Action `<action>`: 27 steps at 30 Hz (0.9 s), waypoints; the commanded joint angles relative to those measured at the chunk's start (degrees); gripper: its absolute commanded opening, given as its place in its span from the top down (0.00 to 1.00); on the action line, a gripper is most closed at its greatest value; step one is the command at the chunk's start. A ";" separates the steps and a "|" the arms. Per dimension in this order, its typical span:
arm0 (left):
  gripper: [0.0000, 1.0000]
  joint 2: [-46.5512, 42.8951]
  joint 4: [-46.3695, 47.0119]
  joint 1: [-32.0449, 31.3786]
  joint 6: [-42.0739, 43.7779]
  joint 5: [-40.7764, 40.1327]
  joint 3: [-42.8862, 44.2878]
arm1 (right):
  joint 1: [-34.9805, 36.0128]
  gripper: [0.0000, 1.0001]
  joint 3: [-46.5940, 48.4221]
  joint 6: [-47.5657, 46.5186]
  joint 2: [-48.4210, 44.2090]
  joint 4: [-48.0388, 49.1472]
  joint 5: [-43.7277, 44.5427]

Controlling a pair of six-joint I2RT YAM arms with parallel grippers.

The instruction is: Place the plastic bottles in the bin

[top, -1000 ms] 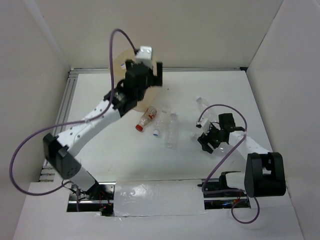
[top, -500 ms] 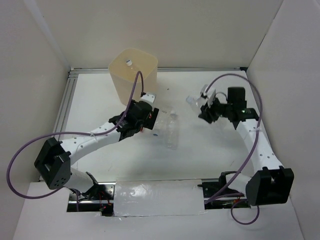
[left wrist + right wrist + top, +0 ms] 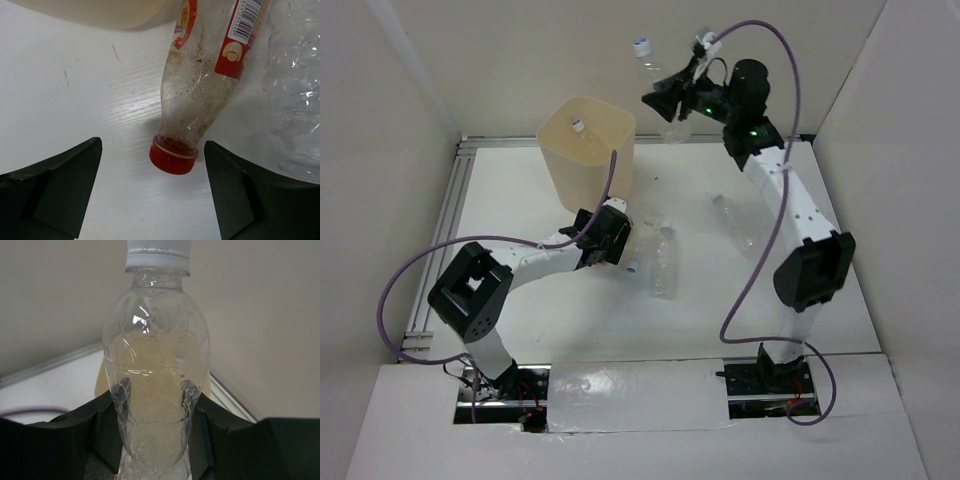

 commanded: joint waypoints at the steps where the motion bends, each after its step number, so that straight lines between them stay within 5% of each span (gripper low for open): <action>1: 0.05 0.61 1.49 0.55 -0.92 -0.08 2.15 | 5.82 0.94 10.77 8.98 6.79 13.10 -1.77; 9: 0.05 1.66 2.11 1.08 -1.54 0.45 1.62 | 14.61 0.92 25.55 10.65 24.01 18.38 -1.25; 12: 0.05 3.76 2.63 1.08 -1.54 0.98 1.10 | 14.62 0.84 29.15 12.92 29.98 18.91 0.86; 13: 0.05 4.30 2.63 1.08 -1.54 0.98 1.10 | 14.62 0.64 31.69 13.54 31.58 17.96 0.87; 16: 0.06 6.14 2.63 1.61 -2.24 1.50 1.71 | 14.62 0.33 34.52 12.67 36.07 15.58 3.15; 17: 0.06 6.84 2.63 1.61 -2.24 1.50 1.71 | 14.62 0.09 34.52 12.67 36.07 15.05 3.15; 18: 0.06 6.85 2.63 1.61 -2.77 2.03 2.32 | 14.01 0.00 34.52 12.06 36.07 15.05 3.15; 27: 0.15 12.21 2.11 1.61 -2.77 2.55 6.45 | 6.46 0.00 31.54 16.88 30.11 12.06 1.23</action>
